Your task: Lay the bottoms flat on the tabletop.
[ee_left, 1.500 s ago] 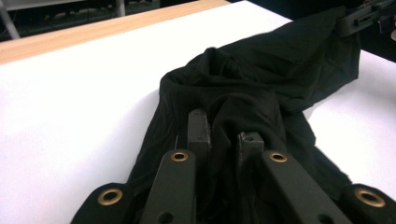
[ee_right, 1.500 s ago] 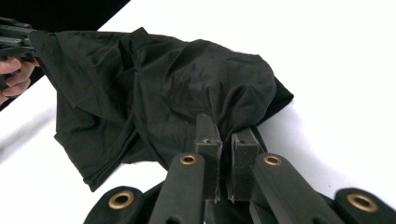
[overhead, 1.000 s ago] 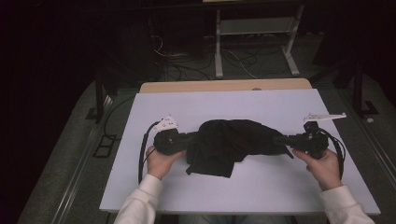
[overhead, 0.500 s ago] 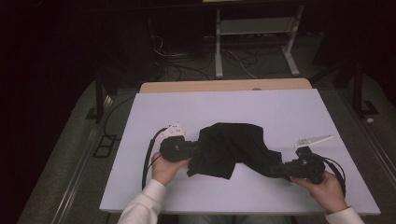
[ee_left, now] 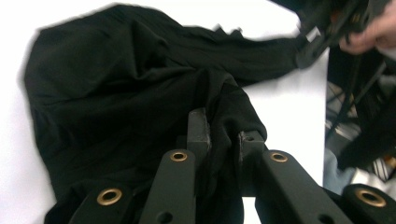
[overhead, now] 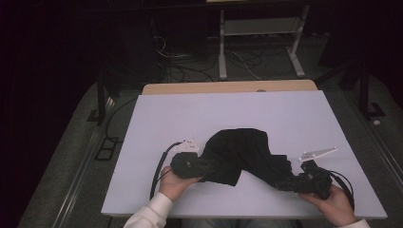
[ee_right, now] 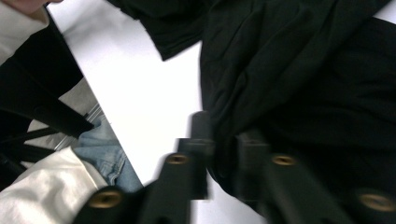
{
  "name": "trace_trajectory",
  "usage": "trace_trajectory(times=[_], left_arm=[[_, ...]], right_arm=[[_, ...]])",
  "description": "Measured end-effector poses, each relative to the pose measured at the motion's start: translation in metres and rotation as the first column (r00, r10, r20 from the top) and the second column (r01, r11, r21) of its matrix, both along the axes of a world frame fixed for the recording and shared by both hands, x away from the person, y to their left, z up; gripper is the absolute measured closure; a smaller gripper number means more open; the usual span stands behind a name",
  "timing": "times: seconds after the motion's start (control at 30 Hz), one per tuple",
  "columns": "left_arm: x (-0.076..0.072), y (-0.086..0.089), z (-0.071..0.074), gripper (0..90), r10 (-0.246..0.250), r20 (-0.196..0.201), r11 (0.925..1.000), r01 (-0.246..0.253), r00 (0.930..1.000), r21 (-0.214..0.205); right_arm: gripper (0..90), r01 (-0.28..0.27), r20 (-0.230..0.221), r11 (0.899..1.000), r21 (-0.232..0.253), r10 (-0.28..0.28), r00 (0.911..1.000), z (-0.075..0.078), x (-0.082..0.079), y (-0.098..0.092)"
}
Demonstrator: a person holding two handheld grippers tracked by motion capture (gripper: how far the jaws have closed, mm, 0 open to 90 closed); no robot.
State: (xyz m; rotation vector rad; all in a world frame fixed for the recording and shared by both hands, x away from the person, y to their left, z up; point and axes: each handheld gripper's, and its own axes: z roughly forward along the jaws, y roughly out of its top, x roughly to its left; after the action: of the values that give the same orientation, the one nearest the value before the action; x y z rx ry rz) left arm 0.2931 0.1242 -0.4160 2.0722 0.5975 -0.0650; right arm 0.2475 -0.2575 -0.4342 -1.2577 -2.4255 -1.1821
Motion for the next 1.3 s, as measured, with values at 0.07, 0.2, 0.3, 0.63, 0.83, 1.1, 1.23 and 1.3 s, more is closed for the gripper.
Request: trace_trajectory(times=[0.07,0.2,0.3,0.63,0.83,1.1,1.23,1.3], left_arm=[[-0.002,-0.004,-0.002,79.5,-0.025,-0.013,0.9996,0.025,0.9996,0.013],[-0.007,-0.012,-0.008,79.5,-0.07,-0.043,0.9965,0.072,0.9966,0.041],[-0.009,-0.015,-0.01,79.5,-0.092,-0.048,0.994,0.095,0.9946,0.055],[-0.011,-0.025,-0.018,79.4,-0.116,-0.061,0.9892,0.12,0.9914,0.083],[-0.01,-0.023,-0.016,79.3,-0.11,-0.059,0.9907,0.115,0.9921,0.073],[-0.01,-0.024,-0.017,79.3,-0.12,-0.065,0.9886,0.125,0.9906,0.083],[-0.008,-0.023,-0.018,78.2,-0.122,-0.077,0.9877,0.128,0.9896,0.089],[-0.008,-0.023,-0.018,74.8,-0.121,-0.083,0.9879,0.128,0.9892,0.087]], right_arm=[[56.8,0.046,0.005,0.999,0.018,-0.046,0.9989,0.003,0.0,-0.005],[37.1,0.075,0.054,0.995,0.071,-0.078,0.9955,0.01,0.007,-0.009],[27.7,0.081,0.088,0.995,0.063,-0.086,0.9924,0.017,0.018,-0.005],[12.2,0.09,0.119,0.996,0.029,-0.093,0.9886,0.033,0.079,0.019],[12.1,0.125,0.111,0.992,0.032,-0.128,0.9855,0.033,0.117,0.024],[0.0,0.144,0.091,0.987,-0.068,-0.138,0.9863,0.021,0.156,0.032],[0.0,0.147,0.105,0.985,-0.092,-0.137,0.9849,0.011,0.167,0.041],[0.0,0.148,0.102,0.983,-0.106,-0.137,0.9853,0.007,0.171,0.045]])
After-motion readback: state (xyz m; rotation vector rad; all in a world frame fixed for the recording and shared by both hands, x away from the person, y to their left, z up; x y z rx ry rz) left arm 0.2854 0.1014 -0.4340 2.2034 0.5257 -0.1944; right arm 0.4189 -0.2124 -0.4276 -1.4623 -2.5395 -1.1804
